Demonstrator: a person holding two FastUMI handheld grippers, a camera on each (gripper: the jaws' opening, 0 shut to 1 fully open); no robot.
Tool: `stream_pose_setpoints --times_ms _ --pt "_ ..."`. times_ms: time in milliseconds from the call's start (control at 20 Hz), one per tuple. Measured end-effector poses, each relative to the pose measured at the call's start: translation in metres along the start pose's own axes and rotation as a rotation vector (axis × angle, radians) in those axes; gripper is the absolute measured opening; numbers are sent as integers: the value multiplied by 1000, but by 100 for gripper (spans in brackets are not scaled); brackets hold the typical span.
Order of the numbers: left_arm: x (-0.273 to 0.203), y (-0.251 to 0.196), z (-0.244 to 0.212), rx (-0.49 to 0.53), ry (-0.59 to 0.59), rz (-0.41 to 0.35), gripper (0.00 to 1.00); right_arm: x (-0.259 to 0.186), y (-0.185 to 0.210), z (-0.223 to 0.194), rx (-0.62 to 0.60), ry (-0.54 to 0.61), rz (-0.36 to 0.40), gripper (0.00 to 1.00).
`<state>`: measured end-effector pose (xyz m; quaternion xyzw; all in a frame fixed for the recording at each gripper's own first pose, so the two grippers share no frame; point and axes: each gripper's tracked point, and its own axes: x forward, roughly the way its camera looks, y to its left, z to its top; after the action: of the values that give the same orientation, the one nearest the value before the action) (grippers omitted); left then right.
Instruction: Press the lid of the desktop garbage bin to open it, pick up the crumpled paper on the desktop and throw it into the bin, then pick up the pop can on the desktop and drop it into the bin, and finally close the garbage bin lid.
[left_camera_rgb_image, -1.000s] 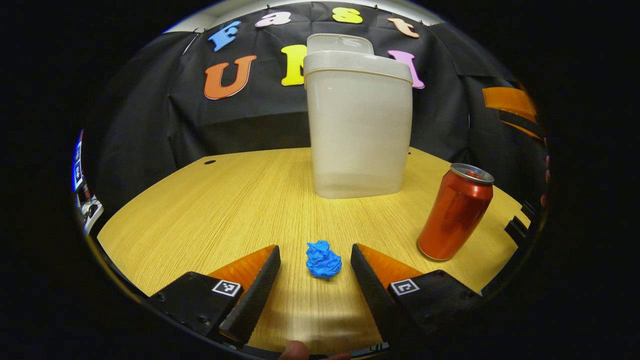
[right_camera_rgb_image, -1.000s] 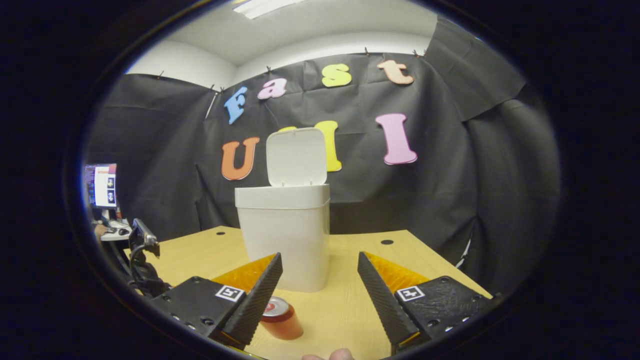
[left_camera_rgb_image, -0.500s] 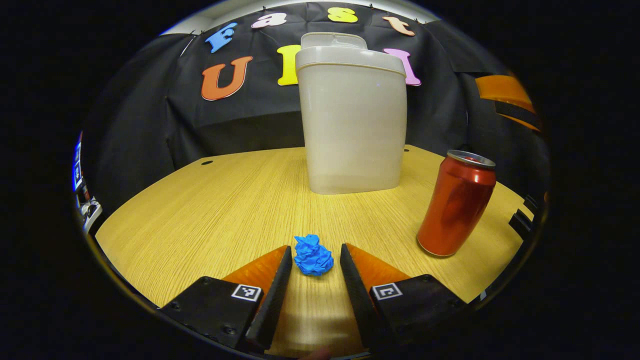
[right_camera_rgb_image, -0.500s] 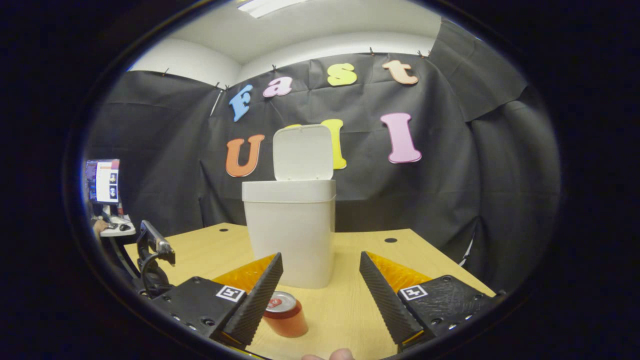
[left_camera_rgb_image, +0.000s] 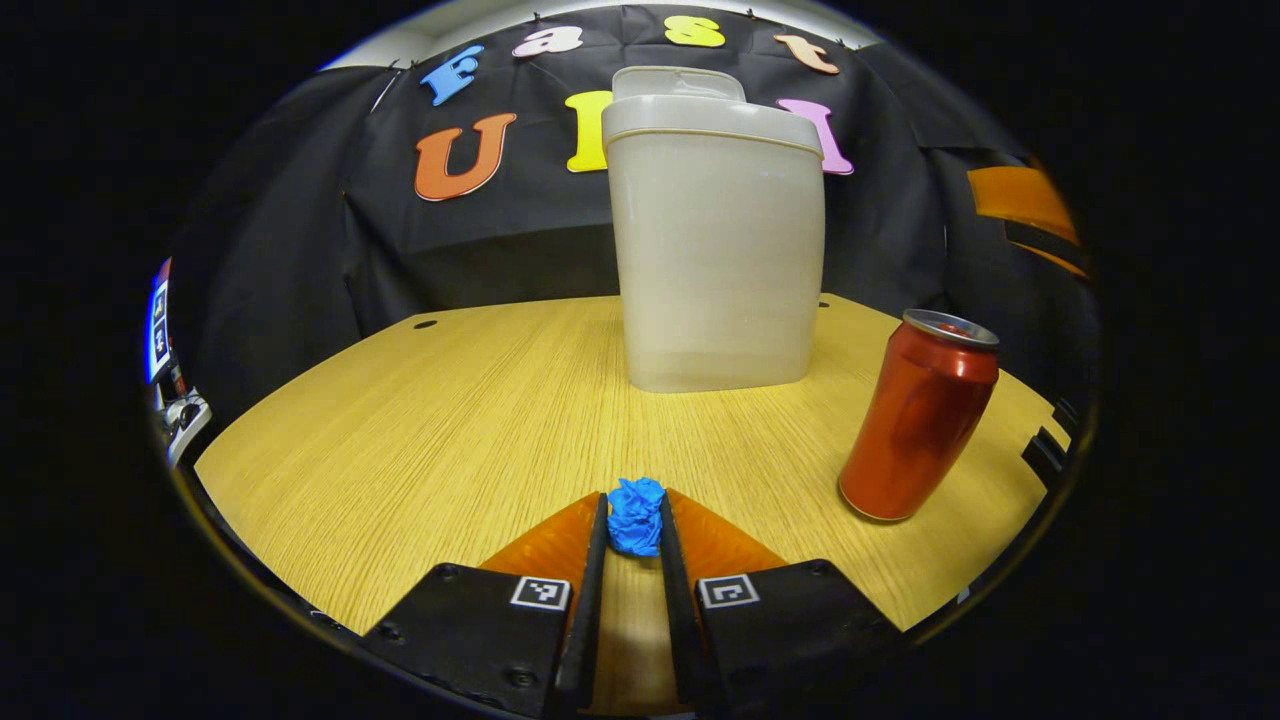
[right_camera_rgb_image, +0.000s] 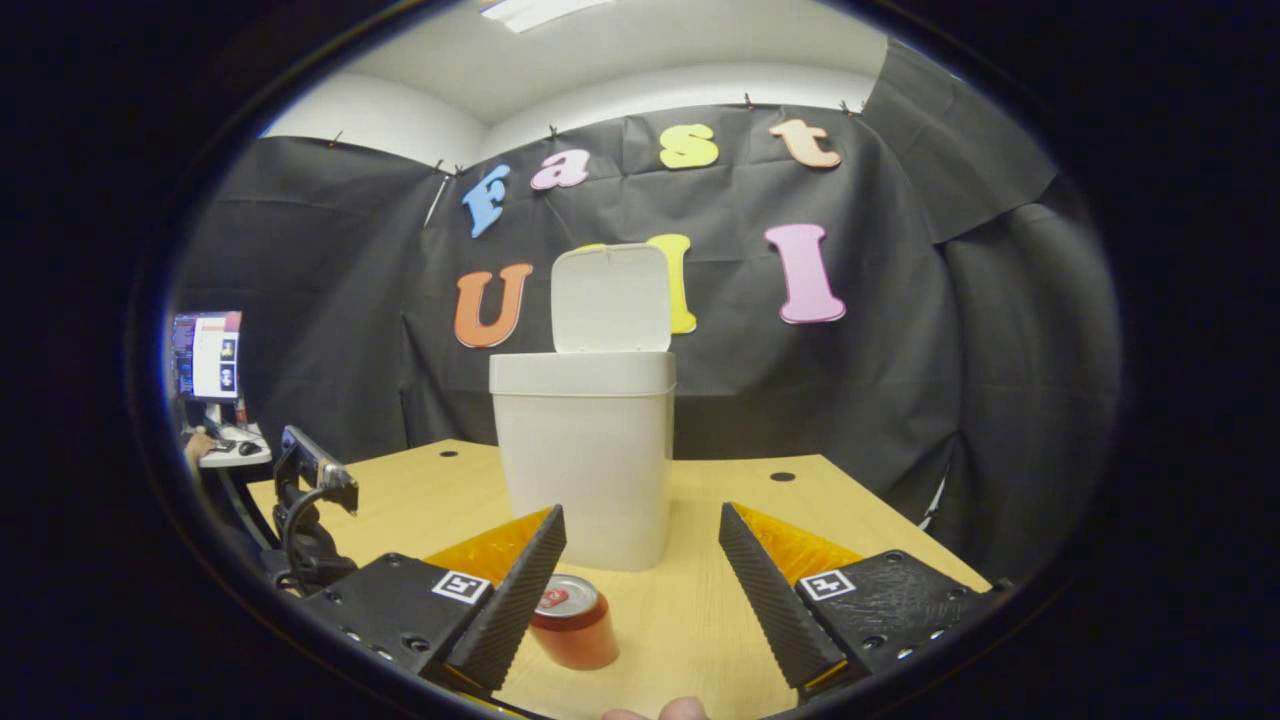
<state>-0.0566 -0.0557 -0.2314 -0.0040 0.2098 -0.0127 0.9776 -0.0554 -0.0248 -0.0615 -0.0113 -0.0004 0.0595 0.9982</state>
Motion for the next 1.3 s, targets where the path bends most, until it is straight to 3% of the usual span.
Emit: stream_pose_setpoints --times_ms 250,300,550,1300 --pt "-9 3 30 -43 -50 -6 36 2 11 -5 2 11 5 94" --pt "-10 6 40 -52 -74 1 32 2 14 -7 4 15 2 96" --pt "-17 17 84 -56 -173 14 31 3 30 -23 -9 49 -16 96" --pt "-43 52 147 -55 -326 36 31 17 48 -92 -4 196 -44 96"
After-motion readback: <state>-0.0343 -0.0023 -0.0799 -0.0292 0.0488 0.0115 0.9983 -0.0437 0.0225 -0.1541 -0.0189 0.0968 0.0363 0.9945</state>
